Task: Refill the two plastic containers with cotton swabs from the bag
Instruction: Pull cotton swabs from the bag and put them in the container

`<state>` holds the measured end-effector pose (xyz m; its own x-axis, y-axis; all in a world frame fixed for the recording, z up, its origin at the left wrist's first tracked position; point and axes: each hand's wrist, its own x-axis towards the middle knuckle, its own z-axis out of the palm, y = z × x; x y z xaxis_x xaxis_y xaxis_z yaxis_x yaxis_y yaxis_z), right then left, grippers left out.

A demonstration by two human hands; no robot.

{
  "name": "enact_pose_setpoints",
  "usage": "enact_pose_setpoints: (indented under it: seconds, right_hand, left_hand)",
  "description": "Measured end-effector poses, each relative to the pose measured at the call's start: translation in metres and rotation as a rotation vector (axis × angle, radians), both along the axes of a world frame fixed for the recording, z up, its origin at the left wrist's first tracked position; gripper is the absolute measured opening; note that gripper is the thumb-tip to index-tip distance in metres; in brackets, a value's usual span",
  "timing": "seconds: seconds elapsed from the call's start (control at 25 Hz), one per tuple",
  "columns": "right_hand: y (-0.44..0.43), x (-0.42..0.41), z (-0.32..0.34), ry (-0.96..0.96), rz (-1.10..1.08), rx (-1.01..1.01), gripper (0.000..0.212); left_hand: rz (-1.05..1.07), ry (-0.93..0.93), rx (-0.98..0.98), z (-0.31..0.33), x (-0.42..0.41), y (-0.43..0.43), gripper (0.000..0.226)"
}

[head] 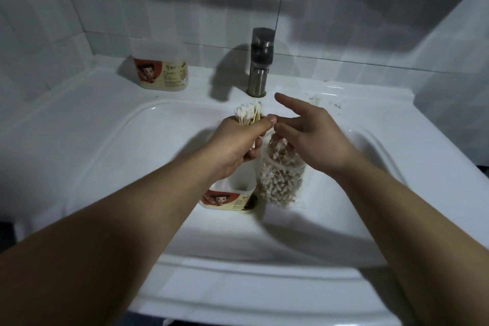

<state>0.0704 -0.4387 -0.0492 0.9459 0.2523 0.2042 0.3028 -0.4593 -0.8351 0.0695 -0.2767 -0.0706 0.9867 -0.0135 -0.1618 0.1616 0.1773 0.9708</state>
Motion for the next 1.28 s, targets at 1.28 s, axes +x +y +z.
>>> enact_pose_setpoints:
  seconds: [1.28]
  right_hand:
    - [-0.005,0.006,0.001,-0.210,0.020,-0.506,0.023]
  left_hand:
    - [-0.096,-0.078,0.443,-0.004,-0.001,0.005,0.015]
